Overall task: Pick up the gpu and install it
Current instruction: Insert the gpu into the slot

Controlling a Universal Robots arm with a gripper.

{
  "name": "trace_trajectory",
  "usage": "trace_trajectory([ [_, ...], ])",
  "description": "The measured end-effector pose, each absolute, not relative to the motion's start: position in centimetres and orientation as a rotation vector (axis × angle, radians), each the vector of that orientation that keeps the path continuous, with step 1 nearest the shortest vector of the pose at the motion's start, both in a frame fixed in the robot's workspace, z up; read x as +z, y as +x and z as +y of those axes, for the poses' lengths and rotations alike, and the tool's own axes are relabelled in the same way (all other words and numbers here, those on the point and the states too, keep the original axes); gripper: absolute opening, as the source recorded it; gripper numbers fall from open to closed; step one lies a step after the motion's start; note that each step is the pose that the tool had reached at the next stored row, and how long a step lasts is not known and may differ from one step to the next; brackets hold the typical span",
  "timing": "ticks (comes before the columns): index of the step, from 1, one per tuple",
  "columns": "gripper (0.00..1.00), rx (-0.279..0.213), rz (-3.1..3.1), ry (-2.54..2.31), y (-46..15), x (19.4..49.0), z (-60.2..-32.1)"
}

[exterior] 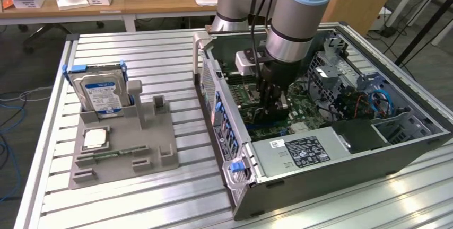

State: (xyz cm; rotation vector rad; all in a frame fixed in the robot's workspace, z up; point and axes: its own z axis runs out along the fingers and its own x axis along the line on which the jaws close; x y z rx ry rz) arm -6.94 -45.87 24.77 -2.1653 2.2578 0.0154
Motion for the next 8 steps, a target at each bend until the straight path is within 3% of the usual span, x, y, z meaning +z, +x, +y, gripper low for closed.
trace_trajectory([
  [8, 0.26, 0.016, 2.257, -2.164, -6.95, 24.29, -45.86],
])
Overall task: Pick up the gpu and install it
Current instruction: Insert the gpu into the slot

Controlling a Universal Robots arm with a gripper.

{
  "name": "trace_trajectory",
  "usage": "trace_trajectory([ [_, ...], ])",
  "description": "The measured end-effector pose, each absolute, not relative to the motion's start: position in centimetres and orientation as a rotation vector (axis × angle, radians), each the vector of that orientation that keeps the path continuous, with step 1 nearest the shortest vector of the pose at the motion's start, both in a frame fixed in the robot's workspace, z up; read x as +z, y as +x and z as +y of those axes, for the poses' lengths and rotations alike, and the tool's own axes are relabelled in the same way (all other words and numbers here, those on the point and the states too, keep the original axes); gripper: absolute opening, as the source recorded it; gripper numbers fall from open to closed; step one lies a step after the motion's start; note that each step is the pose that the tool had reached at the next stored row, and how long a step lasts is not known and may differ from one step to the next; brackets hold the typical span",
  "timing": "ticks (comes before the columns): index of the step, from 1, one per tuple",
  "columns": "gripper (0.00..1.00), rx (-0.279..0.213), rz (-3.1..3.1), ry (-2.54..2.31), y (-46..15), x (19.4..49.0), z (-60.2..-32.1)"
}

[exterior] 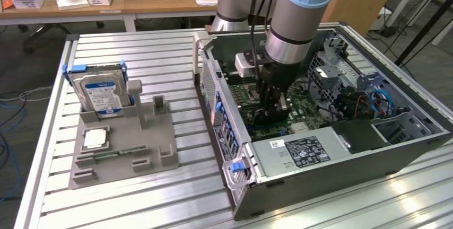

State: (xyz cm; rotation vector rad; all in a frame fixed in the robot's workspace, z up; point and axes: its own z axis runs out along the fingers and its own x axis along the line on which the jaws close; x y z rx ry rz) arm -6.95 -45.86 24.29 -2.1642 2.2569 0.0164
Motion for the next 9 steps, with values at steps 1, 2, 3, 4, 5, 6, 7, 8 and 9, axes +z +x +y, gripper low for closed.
trace_trajectory([
  [1, 0.26, 0.016, 2.257, -2.165, -6.95, 24.28, -45.86],
  [2, 0.26, 0.016, 2.257, -2.165, -6.95, 24.27, -45.86],
  [3, 0.26, 0.016, 2.257, -2.165, -6.95, 24.27, -45.86],
  [4, 0.26, 0.016, 2.257, -2.165, -6.95, 24.26, -45.86],
  [5, 0.26, 0.016, 2.257, -2.165, -6.95, 24.25, -45.86],
  [6, 0.26, 0.016, 2.257, -2.165, -6.95, 24.24, -45.86],
  [7, 0.26, 0.016, 2.257, -2.165, -6.95, 24.24, -45.86],
  [8, 0.26, 0.016, 2.257, -2.165, -6.95, 24.24, -45.86],
  [9, 0.26, 0.016, 2.257, -2.165, -6.95, 24.24, -45.86],
])
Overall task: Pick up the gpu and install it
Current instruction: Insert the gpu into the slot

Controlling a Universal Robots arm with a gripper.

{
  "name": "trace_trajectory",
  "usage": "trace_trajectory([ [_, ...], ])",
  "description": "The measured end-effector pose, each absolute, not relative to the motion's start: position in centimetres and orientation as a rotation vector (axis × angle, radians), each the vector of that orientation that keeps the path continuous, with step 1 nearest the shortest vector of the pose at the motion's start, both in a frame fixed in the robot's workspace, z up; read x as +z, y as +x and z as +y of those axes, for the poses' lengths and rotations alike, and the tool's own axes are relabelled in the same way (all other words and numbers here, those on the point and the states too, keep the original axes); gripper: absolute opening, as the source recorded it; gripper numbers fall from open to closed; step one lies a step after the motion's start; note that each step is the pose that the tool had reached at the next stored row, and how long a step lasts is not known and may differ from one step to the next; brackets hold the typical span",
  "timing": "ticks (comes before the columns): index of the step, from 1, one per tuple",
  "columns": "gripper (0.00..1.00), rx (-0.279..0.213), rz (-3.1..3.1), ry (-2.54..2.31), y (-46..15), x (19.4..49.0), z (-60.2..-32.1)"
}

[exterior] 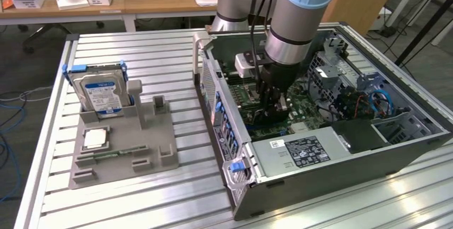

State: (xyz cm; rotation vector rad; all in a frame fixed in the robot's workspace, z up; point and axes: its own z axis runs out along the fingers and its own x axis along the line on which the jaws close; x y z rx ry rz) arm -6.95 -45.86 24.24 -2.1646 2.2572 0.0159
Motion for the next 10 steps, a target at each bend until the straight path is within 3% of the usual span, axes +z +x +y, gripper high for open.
trace_trajectory([
  [10, 0.26, 0.016, 2.257, -2.165, -6.95, 24.2, -45.86],
])
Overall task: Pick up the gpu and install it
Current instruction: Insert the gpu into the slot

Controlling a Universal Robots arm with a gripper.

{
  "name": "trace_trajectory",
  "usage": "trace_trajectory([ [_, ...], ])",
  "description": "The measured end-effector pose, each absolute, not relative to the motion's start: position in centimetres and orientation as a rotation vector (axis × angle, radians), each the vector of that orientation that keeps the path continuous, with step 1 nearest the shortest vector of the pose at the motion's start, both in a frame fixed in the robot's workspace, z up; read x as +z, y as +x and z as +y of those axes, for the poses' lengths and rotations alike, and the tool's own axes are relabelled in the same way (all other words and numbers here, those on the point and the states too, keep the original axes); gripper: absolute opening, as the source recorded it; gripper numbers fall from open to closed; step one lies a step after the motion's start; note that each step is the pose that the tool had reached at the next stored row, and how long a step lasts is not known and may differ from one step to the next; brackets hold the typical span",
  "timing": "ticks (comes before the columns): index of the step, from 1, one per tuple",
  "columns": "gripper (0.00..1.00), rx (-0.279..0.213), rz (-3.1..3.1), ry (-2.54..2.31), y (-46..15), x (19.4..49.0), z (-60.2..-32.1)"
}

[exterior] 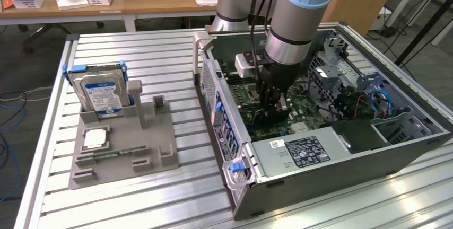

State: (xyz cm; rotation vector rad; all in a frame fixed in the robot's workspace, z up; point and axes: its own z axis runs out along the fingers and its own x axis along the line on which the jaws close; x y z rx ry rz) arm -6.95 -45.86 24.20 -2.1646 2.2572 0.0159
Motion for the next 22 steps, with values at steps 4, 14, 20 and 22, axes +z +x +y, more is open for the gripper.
trace_trajectory([
  [4, 0.26, 0.017, 2.257, -2.164, -7.0, 24.2, -45.9],
  [14, 0.57, 0.016, 2.257, -2.165, -7.0, 24.4, -45.9],
  [20, 0.57, 0.016, 2.257, -2.164, -7.0, 25.8, -45.9],
  [22, 0.57, 0.016, 2.257, -2.164, -7.0, 26.1, -45.9],
])
